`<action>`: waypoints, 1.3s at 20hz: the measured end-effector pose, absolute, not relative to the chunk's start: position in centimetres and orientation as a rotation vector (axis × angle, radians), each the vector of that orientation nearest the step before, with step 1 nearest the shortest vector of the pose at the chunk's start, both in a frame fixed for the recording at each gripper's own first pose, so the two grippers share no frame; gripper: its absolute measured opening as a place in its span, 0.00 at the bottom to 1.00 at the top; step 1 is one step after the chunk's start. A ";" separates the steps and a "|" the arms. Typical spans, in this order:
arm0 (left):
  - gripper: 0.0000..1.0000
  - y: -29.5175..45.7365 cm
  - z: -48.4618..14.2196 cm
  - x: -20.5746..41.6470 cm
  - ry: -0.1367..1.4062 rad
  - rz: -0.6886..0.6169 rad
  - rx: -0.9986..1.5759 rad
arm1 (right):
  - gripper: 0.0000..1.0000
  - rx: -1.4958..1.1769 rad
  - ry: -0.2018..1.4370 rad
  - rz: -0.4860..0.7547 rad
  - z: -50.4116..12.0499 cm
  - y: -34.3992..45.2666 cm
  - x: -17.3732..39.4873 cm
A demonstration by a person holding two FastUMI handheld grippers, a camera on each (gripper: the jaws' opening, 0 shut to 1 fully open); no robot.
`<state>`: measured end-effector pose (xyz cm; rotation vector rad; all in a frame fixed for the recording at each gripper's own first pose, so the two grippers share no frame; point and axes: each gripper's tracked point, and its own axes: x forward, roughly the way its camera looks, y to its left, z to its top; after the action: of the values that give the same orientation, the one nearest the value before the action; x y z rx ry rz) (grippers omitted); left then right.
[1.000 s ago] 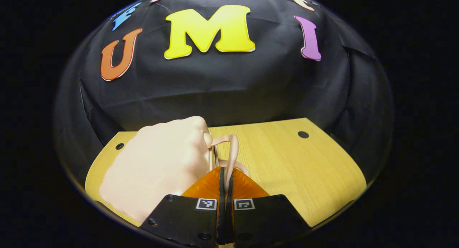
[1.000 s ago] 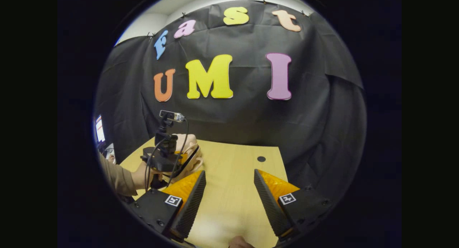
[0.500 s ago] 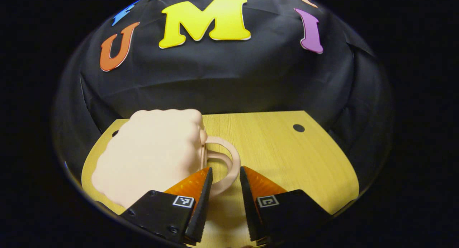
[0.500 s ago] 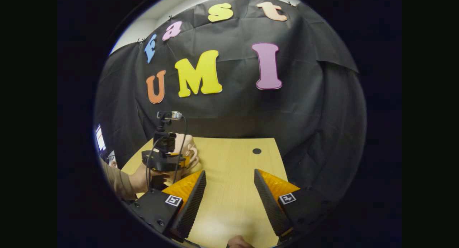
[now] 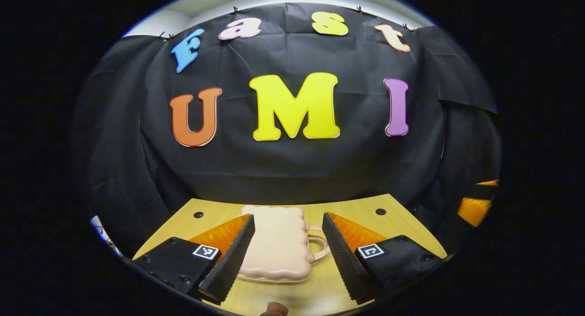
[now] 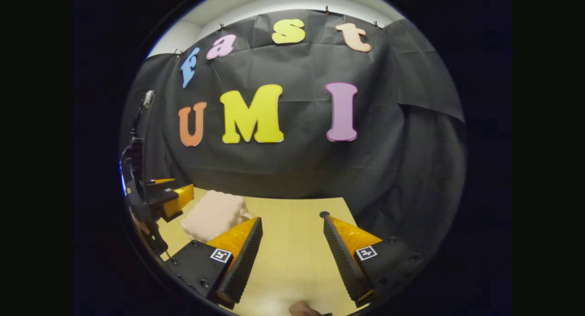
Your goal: First open the suitcase, pack the skin care products into it, and then close the suitcase.
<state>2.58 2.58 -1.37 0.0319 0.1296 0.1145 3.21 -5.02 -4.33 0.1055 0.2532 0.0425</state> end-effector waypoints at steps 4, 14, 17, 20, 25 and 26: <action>0.94 5.3 -0.3 -2.6 0.074 0.111 -0.017 | 0.80 0.065 0.243 0.104 -3.8 2.5 2.0; 0.94 10.3 -1.4 -5.3 0.052 0.099 -0.083 | 0.78 -0.011 0.138 0.159 -0.6 10.8 -0.9; 0.94 10.5 -1.0 -5.9 0.032 0.078 -0.077 | 0.80 -0.007 0.142 0.149 -0.7 11.7 -1.2; 0.94 10.9 -0.6 -6.1 0.007 0.068 -0.063 | 0.80 -0.015 0.139 0.153 -0.6 12.5 -1.5; 0.94 10.9 -0.7 -6.1 0.011 0.057 -0.068 | 0.78 -0.041 0.141 0.183 -0.5 13.9 -1.5; 0.94 10.9 -1.0 -6.1 0.015 0.055 -0.069 | 0.80 -0.039 0.140 0.183 -0.4 13.8 -1.4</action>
<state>-6.07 10.85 -0.96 -0.0686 0.0151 0.0554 -1.41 13.83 -0.42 -0.0394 0.1400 0.1832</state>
